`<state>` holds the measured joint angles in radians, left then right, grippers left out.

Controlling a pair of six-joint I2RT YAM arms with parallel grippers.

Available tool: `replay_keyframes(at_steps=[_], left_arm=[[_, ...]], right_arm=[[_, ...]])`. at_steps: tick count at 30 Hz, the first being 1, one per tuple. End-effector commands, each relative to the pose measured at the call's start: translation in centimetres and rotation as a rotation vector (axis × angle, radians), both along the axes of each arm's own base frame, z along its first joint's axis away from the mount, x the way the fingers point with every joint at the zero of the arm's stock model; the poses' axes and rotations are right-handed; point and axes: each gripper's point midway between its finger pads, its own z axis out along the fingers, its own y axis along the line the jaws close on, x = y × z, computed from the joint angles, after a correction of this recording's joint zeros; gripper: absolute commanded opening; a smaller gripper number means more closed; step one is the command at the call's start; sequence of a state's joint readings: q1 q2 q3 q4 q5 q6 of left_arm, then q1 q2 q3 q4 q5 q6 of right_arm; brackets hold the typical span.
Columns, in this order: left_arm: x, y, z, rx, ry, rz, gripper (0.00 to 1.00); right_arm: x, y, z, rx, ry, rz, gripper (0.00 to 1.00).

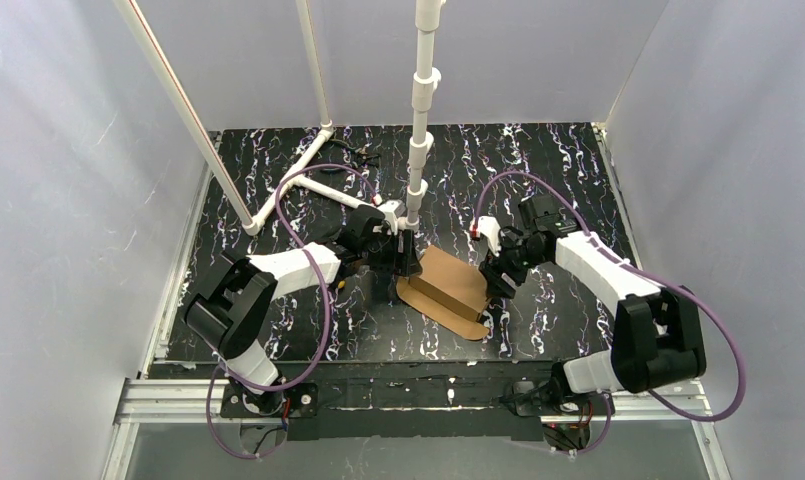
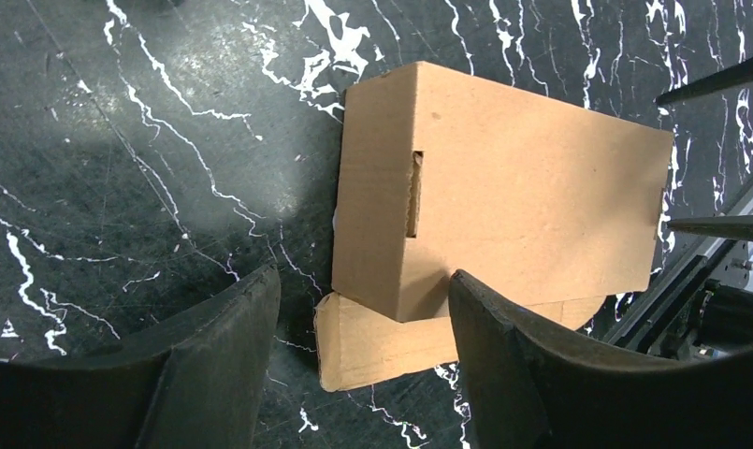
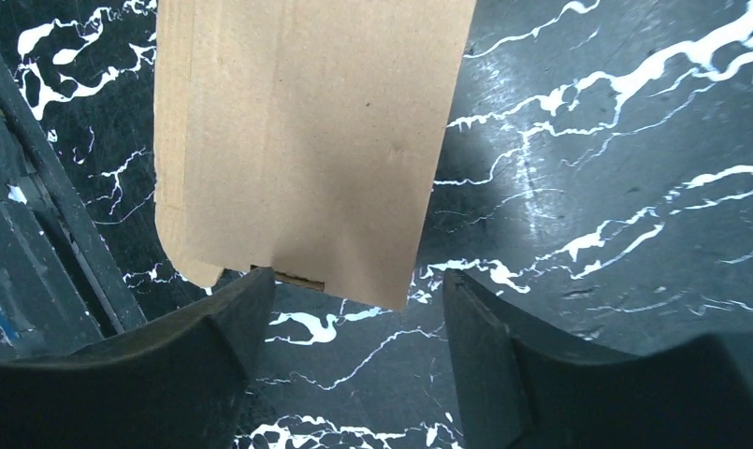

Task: Fold the paper box

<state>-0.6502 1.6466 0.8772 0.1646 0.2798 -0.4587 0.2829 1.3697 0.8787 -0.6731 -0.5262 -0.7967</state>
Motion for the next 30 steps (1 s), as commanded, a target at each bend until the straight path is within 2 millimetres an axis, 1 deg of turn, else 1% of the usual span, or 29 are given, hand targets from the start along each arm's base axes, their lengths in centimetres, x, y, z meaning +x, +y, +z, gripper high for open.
replay_keyframes(at_steps=[1,2,3,5,7,10,12,13,15,17,19,20,21,22,24,27,30], left_arm=[[0.1,0.4,-0.2,0.007,0.011,0.052,0.63],[0.1,0.5,-0.3,0.007,0.016,0.055,0.62],[0.1,0.4,-0.4,0.006,0.020,0.053,0.59],[0.0,0.4,-0.6,0.006,0.030,0.056,0.48],[-0.2,0.5,-0.9,0.008,0.042,0.065,0.41],[-0.6,1.0,-1.4,0.014,0.063,0.091,0.36],[-0.9,1.7,-1.8,0.024,0.072,0.125,0.34],[-1.0,2.1,-1.7,0.022,0.073,0.152,0.33],[-1.3,3.2,-1.7,0.030,0.072,0.213,0.31],[-1.7,4.7,-1.9,0.037,0.075,0.299,0.24],[-2.0,5.9,-1.9,0.038,0.066,0.364,0.23],[-2.2,6.1,-1.7,0.033,0.059,0.368,0.24],[-1.7,6.8,-1.4,0.050,0.025,0.397,0.27],[-1.5,7.0,-1.0,0.055,-0.002,0.393,0.34],[-0.9,7.3,0.5,0.057,-0.059,0.377,0.42],[-0.4,8.1,2.8,0.063,-0.141,0.371,0.55],[-0.4,9.3,4.7,0.080,-0.192,0.378,0.66]], right_arm=[[0.1,0.2,-0.7,0.002,0.047,-0.005,0.72],[0.2,0.3,-0.8,0.002,0.052,-0.010,0.70],[0.3,0.4,-0.9,0.001,0.054,-0.009,0.68],[0.3,0.8,-1.2,-0.005,0.057,0.001,0.64],[0.5,1.3,-1.3,-0.016,0.052,0.021,0.61],[0.7,2.6,-1.5,-0.030,0.045,0.055,0.59],[1.0,3.6,-1.6,-0.037,0.041,0.083,0.58],[1.2,4.3,-1.5,-0.038,0.031,0.101,0.57],[1.5,5.3,-1.9,-0.052,0.027,0.126,0.57],[2.3,6.3,-2.1,-0.060,0.010,0.139,0.57],[3.1,7.2,-2.4,-0.059,0.012,0.141,0.57],[3.5,7.7,-2.4,-0.054,0.020,0.135,0.58],[3.8,8.1,-2.3,-0.044,0.031,0.126,0.59],[4.1,8.3,-2.3,-0.041,0.042,0.115,0.59],[4.4,8.4,-2.0,-0.027,0.050,0.084,0.63],[4.7,7.6,-1.1,0.010,0.034,0.029,0.74],[4.9,6.2,0.7,0.045,-0.013,-0.015,0.83]])
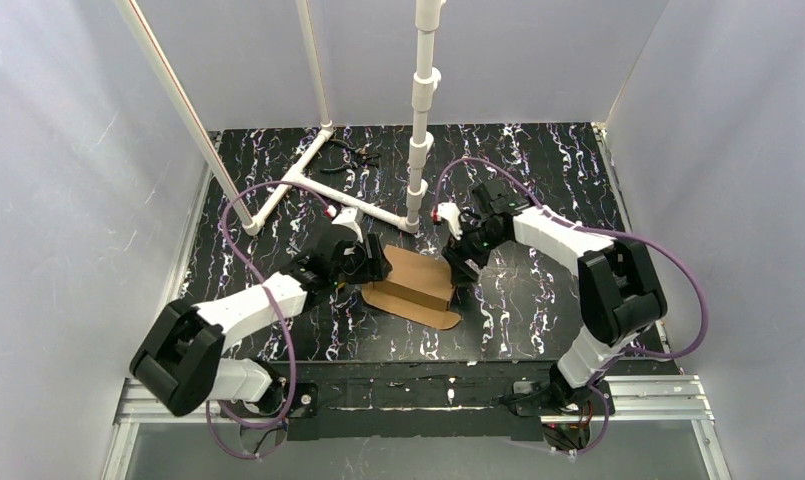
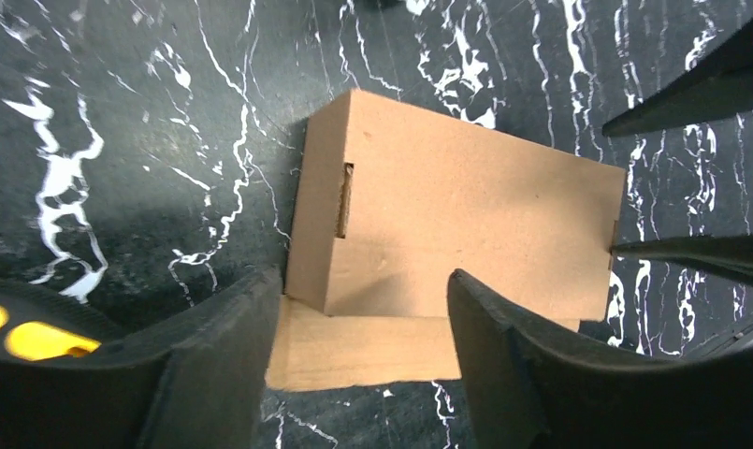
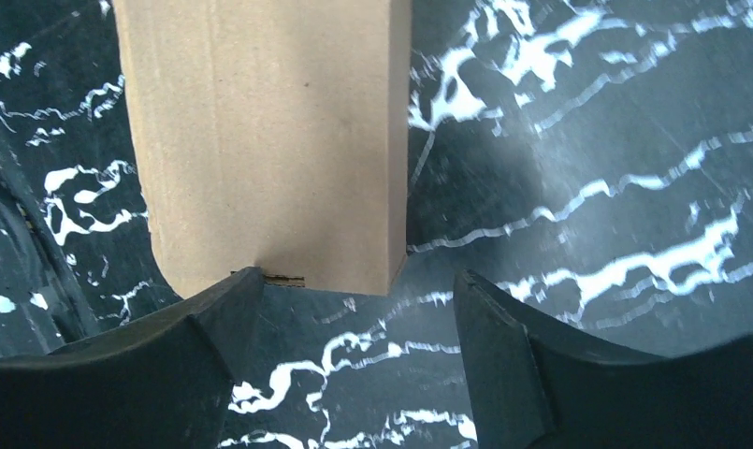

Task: Fold the paper box

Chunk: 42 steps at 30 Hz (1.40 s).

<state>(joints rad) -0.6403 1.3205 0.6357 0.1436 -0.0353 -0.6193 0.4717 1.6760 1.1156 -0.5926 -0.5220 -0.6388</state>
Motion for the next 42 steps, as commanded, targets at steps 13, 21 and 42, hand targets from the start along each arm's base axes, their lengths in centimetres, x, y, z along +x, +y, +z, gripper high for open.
replay_keyframes(at_steps=[13,21,42], left_arm=[[-8.1,-0.4,4.2,-0.358,0.097,-0.128,0.88],[-9.2,-0.9,4.1,-0.424,0.183,-0.070,0.59],[-9.4,-1.5,0.3,-0.308,0.225,-0.028,0.59]], right_arm=[[-4.8,-3.1,6.0,0.207,-0.328,0.314,0.98],[-13.4,-4.0,3.7,0.360,-0.424,0.877,0.87],[-10.3,-1.8,-3.1,0.235,-0.751,1.092,0.54]])
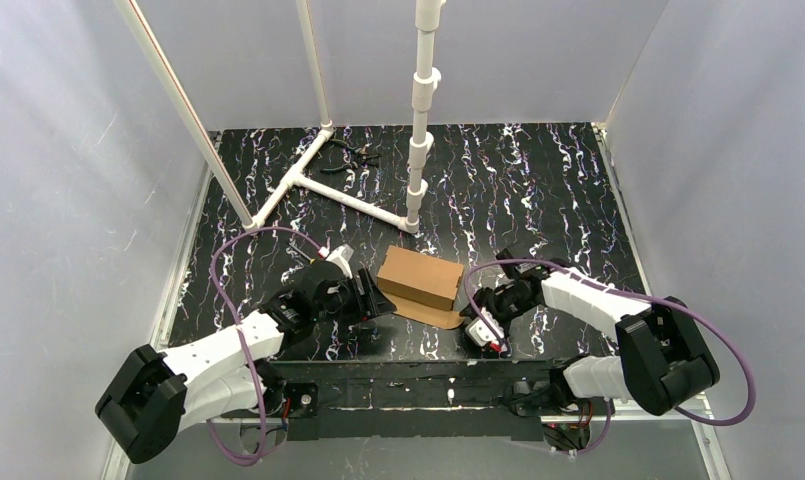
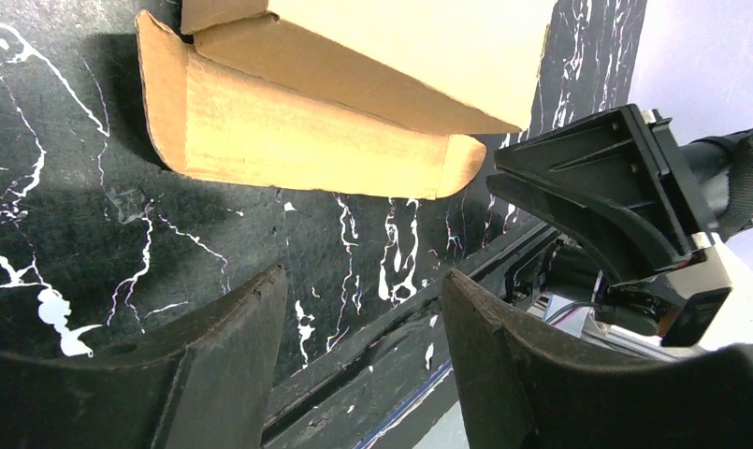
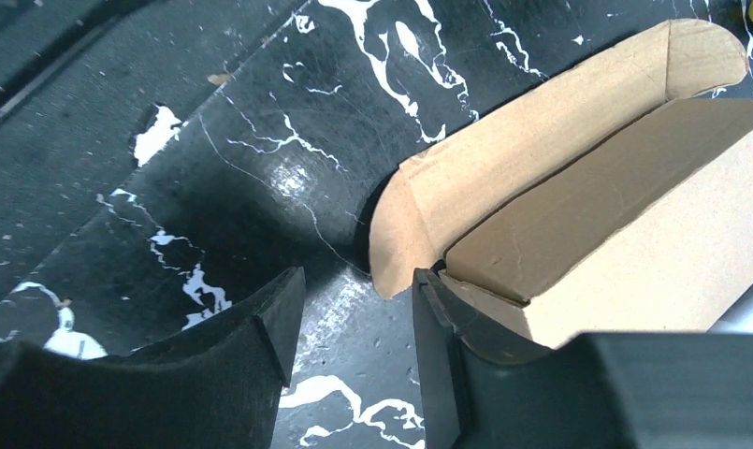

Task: Fold the paper box

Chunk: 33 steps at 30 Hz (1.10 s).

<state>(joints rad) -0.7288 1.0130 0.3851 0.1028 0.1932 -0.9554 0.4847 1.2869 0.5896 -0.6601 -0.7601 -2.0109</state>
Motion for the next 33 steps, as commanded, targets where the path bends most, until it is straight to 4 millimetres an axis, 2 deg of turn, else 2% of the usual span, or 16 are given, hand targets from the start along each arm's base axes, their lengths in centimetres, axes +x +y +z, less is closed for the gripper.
replay_keyframes(at_steps=[1,6,11,18,23,27,33], left_arm=[[1.2,-0.2,0.8,0.002,-0.045,0.029,0.59],[1.6,-0.7,1.0,0.015,-0.056,0.001,0.59],[1.2,-1.0,1.0,0.024,-0.077,-0.064,0.59],[-0.2,-1.9,2.3,0.076,-0.292,-0.312,0.59],[-1.6,-3.6,2.0,0.240,-0.571,-0.532,0.63],[-2.8,-5.9,0.3,0.327,-0.765,-0.697,0.65],[-2.3,-9.1,-0.3,0.387,-0.940,-0.733,0.68]], right_arm=[[1.3,0.8,-0.8,0.011,-0.100,0.024,0.54],[1.4,1.0,-1.5,0.008,-0.140,0.040,0.49],[1.5,1.4,-2.0,0.008,-0.168,0.054,0.40],[0.7,1.7,-1.6,0.018,-0.143,0.084,0.27],[0.4,1.8,-1.4,0.016,-0.109,0.074,0.20],[0.2,2.1,-0.8,0.021,-0.080,0.061,0.16],[0.3,2.5,-0.1,0.032,-0.039,0.024,0.11]])
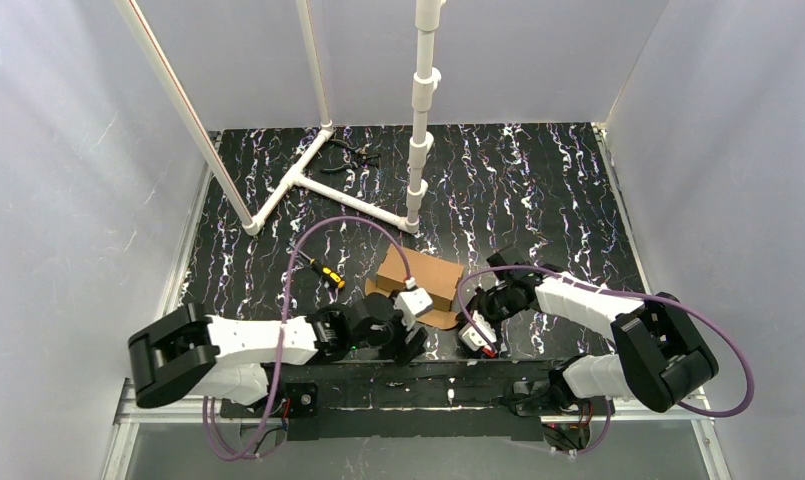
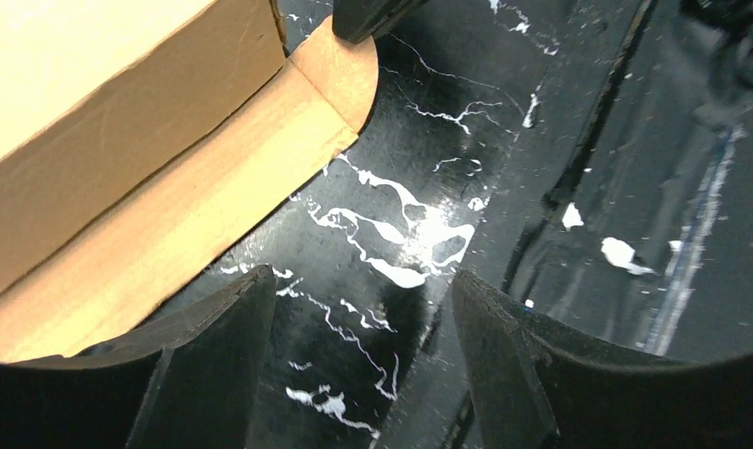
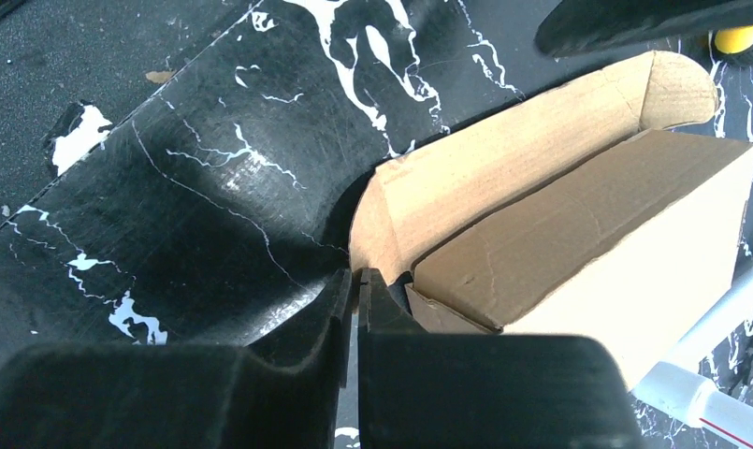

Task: Fold the paper box

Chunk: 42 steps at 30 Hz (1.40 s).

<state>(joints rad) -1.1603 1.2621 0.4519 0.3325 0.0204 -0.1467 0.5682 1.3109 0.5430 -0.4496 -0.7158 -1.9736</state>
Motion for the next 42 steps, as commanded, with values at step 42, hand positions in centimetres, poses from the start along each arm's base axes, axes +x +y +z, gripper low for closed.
replay_keyframes(at_steps=[42], left_arm=[[1.3,-3.0,3.4,-0.184,-0.421,0.139,0.40]], right_arm=[[-2.0,5.3,2.3,-0.059,0.430,-0.255,0.01]])
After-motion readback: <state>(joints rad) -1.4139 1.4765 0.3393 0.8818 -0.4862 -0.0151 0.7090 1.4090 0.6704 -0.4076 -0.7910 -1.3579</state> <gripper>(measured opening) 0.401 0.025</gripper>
